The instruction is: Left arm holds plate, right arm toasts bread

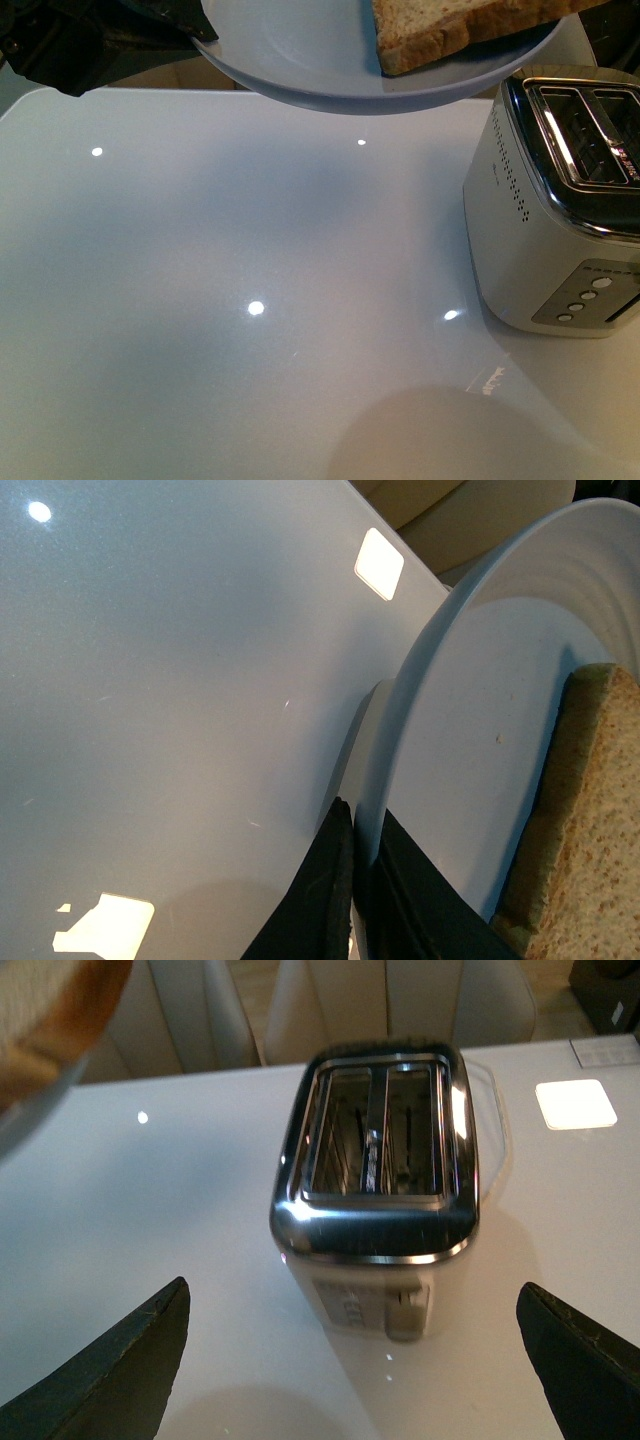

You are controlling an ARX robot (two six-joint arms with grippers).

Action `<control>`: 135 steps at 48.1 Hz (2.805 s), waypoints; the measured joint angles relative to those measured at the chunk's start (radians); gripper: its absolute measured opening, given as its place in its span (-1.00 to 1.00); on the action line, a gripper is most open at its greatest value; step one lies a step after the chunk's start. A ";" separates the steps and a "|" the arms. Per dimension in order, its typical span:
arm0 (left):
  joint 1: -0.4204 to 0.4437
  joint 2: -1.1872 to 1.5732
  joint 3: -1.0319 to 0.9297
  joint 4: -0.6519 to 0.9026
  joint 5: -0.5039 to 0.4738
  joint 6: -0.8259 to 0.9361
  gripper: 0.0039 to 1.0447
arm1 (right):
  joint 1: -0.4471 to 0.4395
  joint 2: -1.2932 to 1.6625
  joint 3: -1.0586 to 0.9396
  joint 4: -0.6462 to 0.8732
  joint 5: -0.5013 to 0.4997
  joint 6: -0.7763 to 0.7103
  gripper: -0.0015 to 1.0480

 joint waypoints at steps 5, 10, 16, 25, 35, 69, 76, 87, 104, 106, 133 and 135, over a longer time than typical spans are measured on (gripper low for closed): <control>0.000 0.000 0.000 0.000 0.000 0.000 -0.94 | 0.036 0.164 0.082 0.146 0.007 0.126 0.83; 0.000 0.000 0.000 0.000 0.000 0.000 -0.94 | 0.079 0.294 0.152 0.245 0.014 0.245 0.83; 0.000 0.000 0.000 0.000 0.000 0.000 -0.94 | 0.146 0.429 0.219 0.335 0.023 0.381 0.83; 0.000 0.000 0.000 0.000 0.000 0.000 -0.94 | 0.278 0.592 0.275 0.447 0.069 0.541 0.83; 0.000 0.000 0.000 0.000 0.000 0.000 -0.94 | 0.343 0.672 0.283 0.501 0.078 0.629 0.83; 0.000 0.000 0.000 0.000 0.000 0.000 -0.94 | 0.381 0.792 0.300 0.599 0.073 0.841 -0.04; 0.000 0.000 0.000 0.000 0.000 -0.002 -0.94 | 0.381 0.785 0.300 0.594 0.066 0.866 -0.41; 0.000 0.000 0.000 0.000 0.001 -0.003 -0.94 | 0.368 0.740 0.306 0.554 0.066 0.875 -0.93; 0.000 0.000 0.000 0.000 0.001 -0.006 -0.94 | 0.273 0.525 0.407 0.369 0.124 0.682 -0.94; 0.000 0.000 0.000 0.000 0.001 -0.006 -0.94 | 0.256 0.504 0.432 0.343 0.143 0.640 -0.94; 0.000 0.000 0.000 0.000 0.001 -0.006 -0.94 | 0.254 0.576 0.421 0.339 0.433 0.051 -0.94; 0.000 0.000 0.000 0.000 0.001 -0.006 -0.94 | 0.264 0.606 0.407 0.358 0.438 0.035 -0.94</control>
